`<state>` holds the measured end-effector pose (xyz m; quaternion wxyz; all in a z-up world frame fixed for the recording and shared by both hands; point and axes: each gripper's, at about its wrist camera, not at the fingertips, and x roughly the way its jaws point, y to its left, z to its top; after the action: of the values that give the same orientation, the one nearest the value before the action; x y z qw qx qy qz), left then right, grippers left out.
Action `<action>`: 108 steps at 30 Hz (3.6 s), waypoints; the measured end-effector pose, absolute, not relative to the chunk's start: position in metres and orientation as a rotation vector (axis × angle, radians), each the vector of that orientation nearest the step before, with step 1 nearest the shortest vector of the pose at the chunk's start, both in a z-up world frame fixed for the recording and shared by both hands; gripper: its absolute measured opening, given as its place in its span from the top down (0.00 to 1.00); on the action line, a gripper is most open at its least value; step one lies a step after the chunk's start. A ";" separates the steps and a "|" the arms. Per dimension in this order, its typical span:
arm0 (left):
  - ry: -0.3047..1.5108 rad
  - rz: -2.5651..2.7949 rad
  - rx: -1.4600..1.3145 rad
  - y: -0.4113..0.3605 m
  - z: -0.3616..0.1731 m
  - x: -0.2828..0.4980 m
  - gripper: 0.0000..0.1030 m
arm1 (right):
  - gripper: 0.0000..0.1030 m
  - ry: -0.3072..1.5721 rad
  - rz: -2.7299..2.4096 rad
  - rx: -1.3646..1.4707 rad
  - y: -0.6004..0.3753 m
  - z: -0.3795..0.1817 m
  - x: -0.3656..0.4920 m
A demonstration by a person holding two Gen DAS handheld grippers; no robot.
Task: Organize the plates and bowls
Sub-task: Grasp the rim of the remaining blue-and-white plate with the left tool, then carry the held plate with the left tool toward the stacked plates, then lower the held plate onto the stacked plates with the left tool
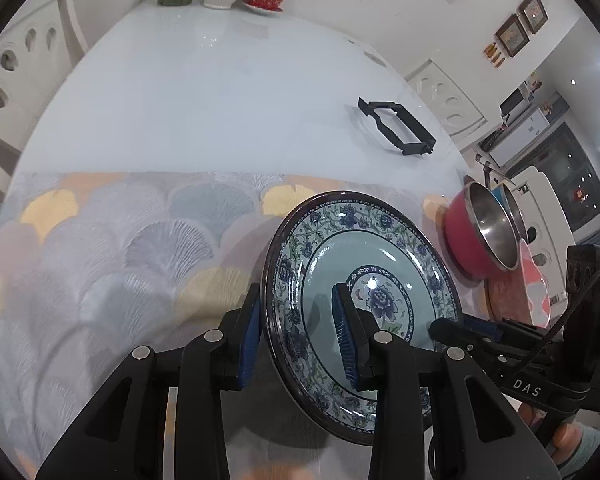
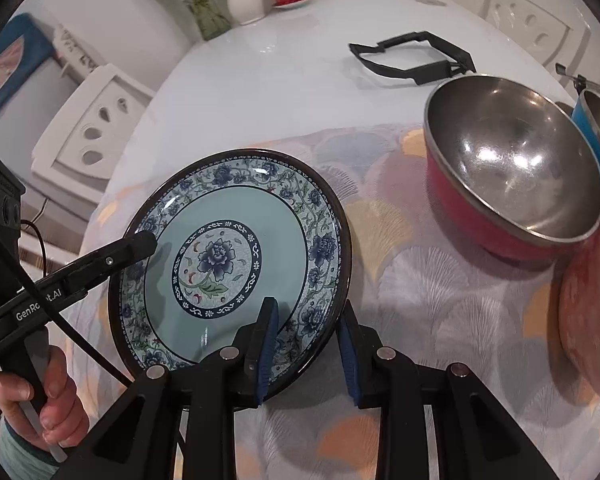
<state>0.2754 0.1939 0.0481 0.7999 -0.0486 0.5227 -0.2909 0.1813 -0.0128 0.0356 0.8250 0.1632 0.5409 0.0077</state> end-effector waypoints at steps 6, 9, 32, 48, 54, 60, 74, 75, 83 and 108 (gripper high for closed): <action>1.070 -0.611 -0.087 0.208 0.072 0.248 0.70 | 0.72 1.127 0.052 0.328 0.001 0.058 0.159; 1.039 -0.599 -0.066 0.213 0.087 0.230 0.70 | 0.72 1.112 0.065 0.321 0.009 0.070 0.146; 0.932 -0.455 -0.172 0.293 0.136 0.068 0.70 | 0.72 1.046 0.227 0.213 0.080 0.130 0.005; 1.015 -0.288 -0.241 0.328 0.100 -0.044 0.70 | 0.71 1.158 0.371 0.107 0.111 0.102 -0.072; 1.043 -0.259 -0.266 0.334 0.084 -0.069 0.70 | 0.71 1.203 0.389 0.087 0.116 0.088 -0.086; 1.056 -0.240 -0.293 0.339 0.074 -0.080 0.70 | 0.71 1.245 0.402 0.080 0.121 0.076 -0.092; 1.085 -0.225 -0.313 0.341 0.057 -0.072 0.70 | 0.71 1.328 0.386 0.102 0.124 0.053 -0.084; 1.087 -0.226 -0.321 0.342 0.056 -0.071 0.70 | 0.71 1.330 0.384 0.103 0.124 0.052 -0.083; 1.090 -0.222 -0.345 0.349 0.051 -0.056 0.70 | 0.71 1.350 0.377 0.112 0.128 0.047 -0.075; 1.106 -0.248 -0.303 0.348 0.051 -0.006 0.69 | 0.71 1.384 0.302 0.153 0.126 0.038 -0.034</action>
<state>-0.0064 0.3480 0.0509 0.8329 -0.1429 0.5217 -0.1171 -0.0344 0.1263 0.0380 0.7568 0.0700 0.6350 0.1385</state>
